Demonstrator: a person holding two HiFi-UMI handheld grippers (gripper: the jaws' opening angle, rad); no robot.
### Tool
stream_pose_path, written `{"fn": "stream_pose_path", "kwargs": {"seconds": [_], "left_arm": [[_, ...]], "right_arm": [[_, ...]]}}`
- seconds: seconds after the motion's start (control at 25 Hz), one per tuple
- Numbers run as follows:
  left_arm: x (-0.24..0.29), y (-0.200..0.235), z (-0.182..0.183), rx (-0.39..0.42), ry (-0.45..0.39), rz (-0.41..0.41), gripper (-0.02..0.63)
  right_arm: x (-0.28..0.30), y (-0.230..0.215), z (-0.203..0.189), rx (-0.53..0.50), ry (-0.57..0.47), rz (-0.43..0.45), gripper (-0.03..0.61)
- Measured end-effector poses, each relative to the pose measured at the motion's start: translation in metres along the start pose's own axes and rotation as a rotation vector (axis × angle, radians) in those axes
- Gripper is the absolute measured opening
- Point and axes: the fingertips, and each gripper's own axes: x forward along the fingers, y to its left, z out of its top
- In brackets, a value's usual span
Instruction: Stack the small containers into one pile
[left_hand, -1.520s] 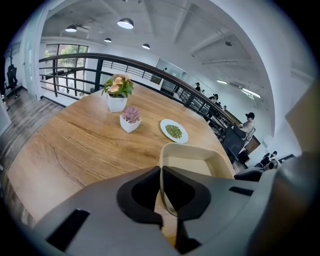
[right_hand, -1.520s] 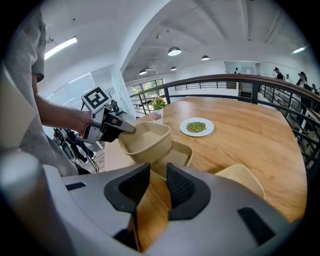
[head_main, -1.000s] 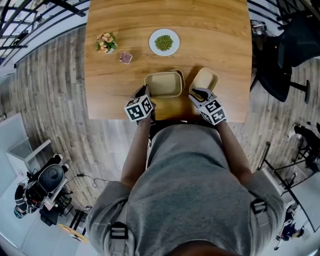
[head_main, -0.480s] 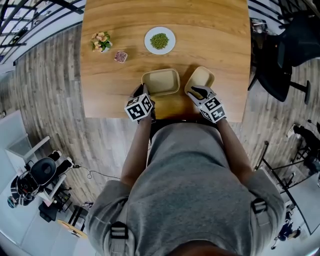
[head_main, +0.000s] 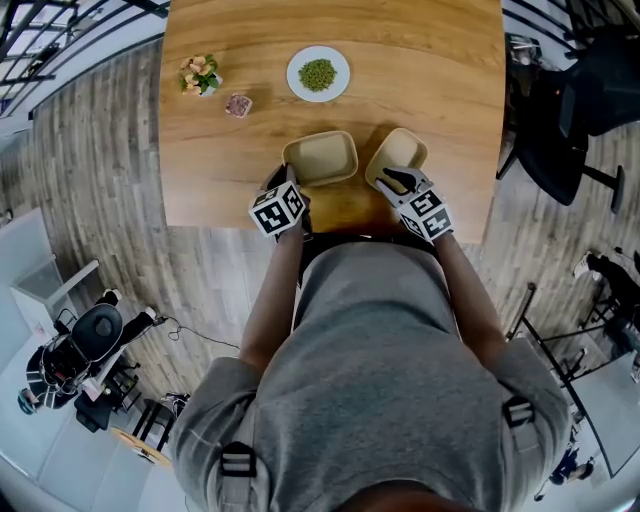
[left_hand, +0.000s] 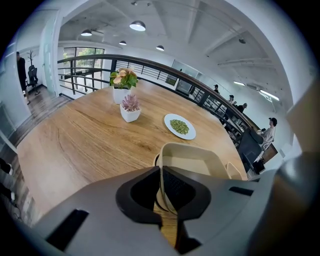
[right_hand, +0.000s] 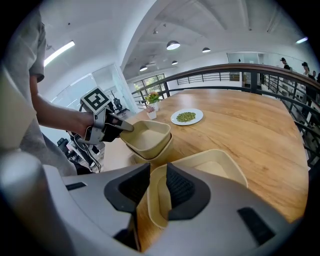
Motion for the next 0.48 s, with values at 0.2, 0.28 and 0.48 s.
{"fn": "stream_pose_path", "kwargs": {"seconds": [0.2,0.28,0.48], "left_arm": [[-0.002,-0.002,-0.001,-0.002,-0.016,0.019,0.031],[-0.001,-0.003,-0.001,0.002,-0.016,0.026,0.031],[0.001,-0.003,-0.002,0.013,-0.006,0.049,0.109]], "right_arm": [[-0.007,-0.005,-0.004,0.011,-0.005,-0.002,0.109],[-0.010,-0.007,-0.006,0.016,-0.005,-0.002,0.109],[-0.012,-0.012,-0.008,0.021,-0.008,0.003,0.109]]}}
